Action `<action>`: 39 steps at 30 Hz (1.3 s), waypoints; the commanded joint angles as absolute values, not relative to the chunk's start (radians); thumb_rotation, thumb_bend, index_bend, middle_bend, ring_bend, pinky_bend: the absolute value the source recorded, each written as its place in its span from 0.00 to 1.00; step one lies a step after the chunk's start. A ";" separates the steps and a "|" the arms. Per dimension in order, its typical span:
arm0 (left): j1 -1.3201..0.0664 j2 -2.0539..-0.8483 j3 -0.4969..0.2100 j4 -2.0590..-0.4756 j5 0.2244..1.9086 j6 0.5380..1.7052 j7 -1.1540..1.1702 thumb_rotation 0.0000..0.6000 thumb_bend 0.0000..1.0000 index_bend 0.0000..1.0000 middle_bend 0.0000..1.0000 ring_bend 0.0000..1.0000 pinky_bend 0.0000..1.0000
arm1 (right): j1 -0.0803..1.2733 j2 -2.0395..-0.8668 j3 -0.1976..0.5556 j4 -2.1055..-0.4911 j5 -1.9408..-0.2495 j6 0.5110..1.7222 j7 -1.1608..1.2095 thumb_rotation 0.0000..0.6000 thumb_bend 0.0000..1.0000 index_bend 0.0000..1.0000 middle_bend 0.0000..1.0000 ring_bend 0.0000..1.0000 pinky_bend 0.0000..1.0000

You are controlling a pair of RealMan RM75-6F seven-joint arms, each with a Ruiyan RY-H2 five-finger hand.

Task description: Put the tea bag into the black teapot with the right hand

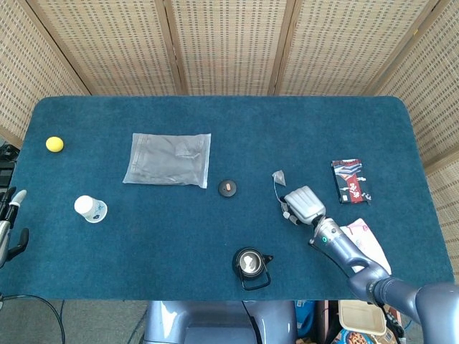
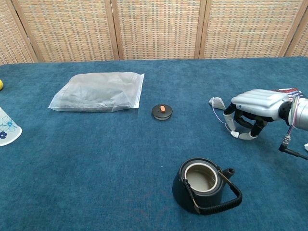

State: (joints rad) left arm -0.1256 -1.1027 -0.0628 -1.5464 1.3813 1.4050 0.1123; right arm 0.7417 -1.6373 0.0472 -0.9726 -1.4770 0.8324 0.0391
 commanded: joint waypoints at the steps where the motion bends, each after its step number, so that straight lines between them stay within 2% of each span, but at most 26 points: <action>1: -0.125 -1.103 -0.063 -1.544 1.380 1.404 0.111 1.00 0.54 0.03 0.00 0.00 0.00 | 0.744 -1.639 0.048 -0.973 -1.476 0.831 0.038 1.00 0.45 0.58 0.86 0.90 0.92; 39: -0.113 -1.108 -0.061 -1.519 1.381 1.408 0.081 1.00 0.54 0.03 0.00 0.00 0.00 | 0.751 -1.653 0.049 -0.986 -1.463 0.834 0.017 1.00 0.57 0.60 0.87 0.90 0.92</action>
